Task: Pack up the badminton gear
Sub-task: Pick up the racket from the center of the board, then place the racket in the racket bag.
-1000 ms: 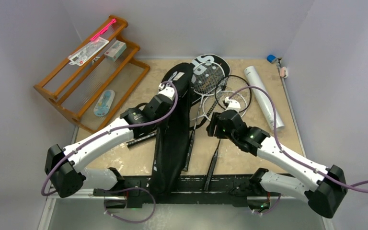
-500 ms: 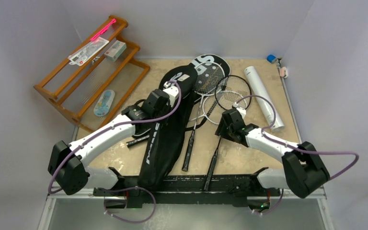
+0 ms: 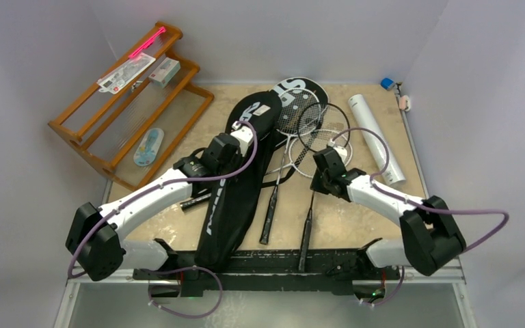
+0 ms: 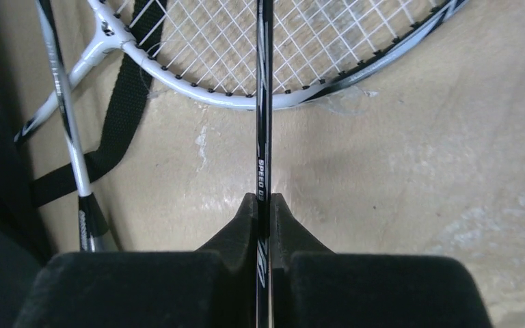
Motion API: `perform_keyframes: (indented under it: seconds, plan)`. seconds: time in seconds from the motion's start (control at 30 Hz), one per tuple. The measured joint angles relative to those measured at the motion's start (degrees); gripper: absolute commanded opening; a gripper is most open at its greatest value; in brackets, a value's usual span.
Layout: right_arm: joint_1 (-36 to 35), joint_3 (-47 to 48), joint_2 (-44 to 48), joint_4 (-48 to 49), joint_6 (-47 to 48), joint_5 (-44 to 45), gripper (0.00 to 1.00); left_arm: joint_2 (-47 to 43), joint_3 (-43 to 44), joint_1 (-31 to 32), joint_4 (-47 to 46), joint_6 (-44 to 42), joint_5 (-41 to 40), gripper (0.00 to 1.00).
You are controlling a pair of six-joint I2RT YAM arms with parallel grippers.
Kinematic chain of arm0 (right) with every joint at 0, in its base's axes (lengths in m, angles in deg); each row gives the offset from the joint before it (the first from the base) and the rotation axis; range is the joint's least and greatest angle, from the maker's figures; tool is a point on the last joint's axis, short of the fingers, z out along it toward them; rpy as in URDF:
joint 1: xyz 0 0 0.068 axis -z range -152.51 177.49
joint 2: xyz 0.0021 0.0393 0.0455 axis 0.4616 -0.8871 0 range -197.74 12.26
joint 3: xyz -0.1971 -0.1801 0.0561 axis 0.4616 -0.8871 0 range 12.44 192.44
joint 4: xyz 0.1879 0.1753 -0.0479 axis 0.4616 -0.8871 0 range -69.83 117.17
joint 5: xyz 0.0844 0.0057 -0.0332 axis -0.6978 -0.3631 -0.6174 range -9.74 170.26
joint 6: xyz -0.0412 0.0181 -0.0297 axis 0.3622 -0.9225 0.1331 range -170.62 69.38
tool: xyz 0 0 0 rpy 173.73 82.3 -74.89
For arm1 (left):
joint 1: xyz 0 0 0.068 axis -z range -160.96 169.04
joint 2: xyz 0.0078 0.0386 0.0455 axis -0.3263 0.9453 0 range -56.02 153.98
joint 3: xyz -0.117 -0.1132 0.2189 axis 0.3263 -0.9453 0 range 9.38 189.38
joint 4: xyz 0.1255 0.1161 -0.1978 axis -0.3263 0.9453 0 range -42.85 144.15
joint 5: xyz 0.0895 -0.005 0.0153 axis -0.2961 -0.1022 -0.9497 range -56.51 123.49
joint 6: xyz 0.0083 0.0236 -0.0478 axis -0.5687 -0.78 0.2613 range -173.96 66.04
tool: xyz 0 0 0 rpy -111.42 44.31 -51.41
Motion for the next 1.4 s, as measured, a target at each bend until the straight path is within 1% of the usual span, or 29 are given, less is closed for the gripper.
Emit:
perform_keyframes:
  seconds: [0.1,0.33,0.43,0.57,0.8,1.07,1.23,1.4]
  plan:
    - [-0.5,1.2,3.5,-4.2,0.5,1.1,0.0,0.3,0.0,0.0,-0.3,0.0,-0.3,0.0]
    - [-3.8,3.1,15.4,-16.2,1.6,3.3,0.0,0.6,0.0,-0.1,-1.0,0.3,-0.8,0.0]
    - [-6.6,4.4,19.7,-22.4,1.6,3.0,0.0,1.6,0.0,-0.4,-1.3,0.5,-0.3,0.0]
    - [-12.3,5.4,23.3,-29.2,1.4,0.8,0.0,3.2,0.3,-0.8,-1.3,1.0,0.3,0.0]
    - [-24.2,5.8,23.6,-36.3,-1.8,-1.1,0.0,3.6,0.3,-1.1,-1.3,1.5,1.2,0.0]
    - [-36.0,11.7,17.7,-41.1,-8.1,1.6,0.0,3.5,0.3,-1.1,-1.3,1.5,1.8,0.0]
    - [-38.8,14.7,17.0,-45.9,-14.1,5.1,0.0,3.5,0.3,-1.2,-1.3,1.6,1.8,0.0]
    - [-39.3,15.0,19.5,-50.4,-18.1,6.9,0.0,3.1,0.3,-1.2,-1.3,1.6,1.9,0.0]
